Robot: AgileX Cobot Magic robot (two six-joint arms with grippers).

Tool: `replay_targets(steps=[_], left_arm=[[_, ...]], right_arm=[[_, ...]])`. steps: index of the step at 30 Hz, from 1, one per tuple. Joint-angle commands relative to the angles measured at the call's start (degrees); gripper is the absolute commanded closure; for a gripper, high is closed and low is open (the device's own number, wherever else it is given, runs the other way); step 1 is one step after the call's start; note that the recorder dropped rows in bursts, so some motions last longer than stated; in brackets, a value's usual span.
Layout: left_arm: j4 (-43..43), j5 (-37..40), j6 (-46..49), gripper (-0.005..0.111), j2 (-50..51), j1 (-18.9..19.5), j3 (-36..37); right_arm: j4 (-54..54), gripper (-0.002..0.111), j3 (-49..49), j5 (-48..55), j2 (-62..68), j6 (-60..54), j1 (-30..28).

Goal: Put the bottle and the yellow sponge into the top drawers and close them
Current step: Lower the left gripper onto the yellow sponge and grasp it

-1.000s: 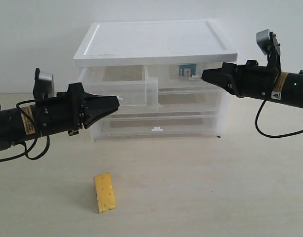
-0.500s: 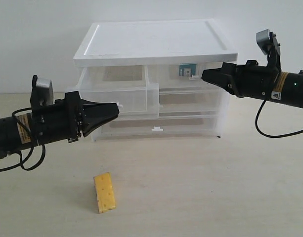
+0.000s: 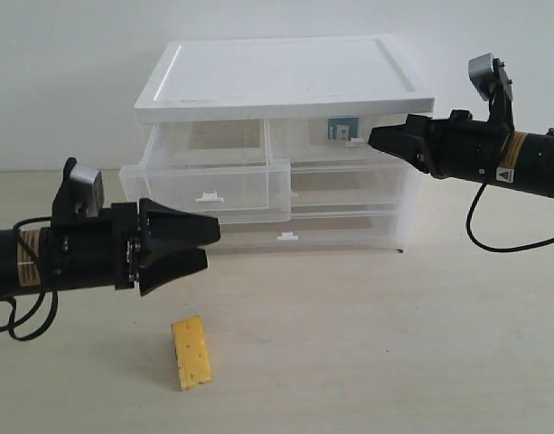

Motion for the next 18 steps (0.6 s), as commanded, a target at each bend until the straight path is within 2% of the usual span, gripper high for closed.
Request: replay_targets(steps=[1,5,10,13,16,18], left_arm=[[2.0,-0.2,4.9,0.039,-0.2,0.2,5.7],[2.5,0.0,7.8,0.04,-0.2,2.7,9.7],[6.8,2.7,8.6,0.04,-0.9,6.1,10.5],[7.1,9.7,8.6,0.043,-3.1,5.8,10.0],[7.0,21.2,7.3,0.043,-6.0,4.8,9.8],[7.6,24.6,6.0,0.043,-8.0,3.5,9.7]], right_arm=[[2.3,0.108,-0.3,0.9,-0.3,-0.5,-0.2],[2.3,0.108,-0.3,0.9,-0.3,-0.6,-0.2],[2.3,0.108,-0.3,0.9,-0.3,-0.6,-0.2],[2.3,0.108,-0.3,0.9,-0.3,-0.6,-0.2],[2.1,0.108,-0.3,0.9,-0.3,-0.6,-0.2],[2.1,0.108,-0.3,0.9,-0.3,-0.6,-0.2]])
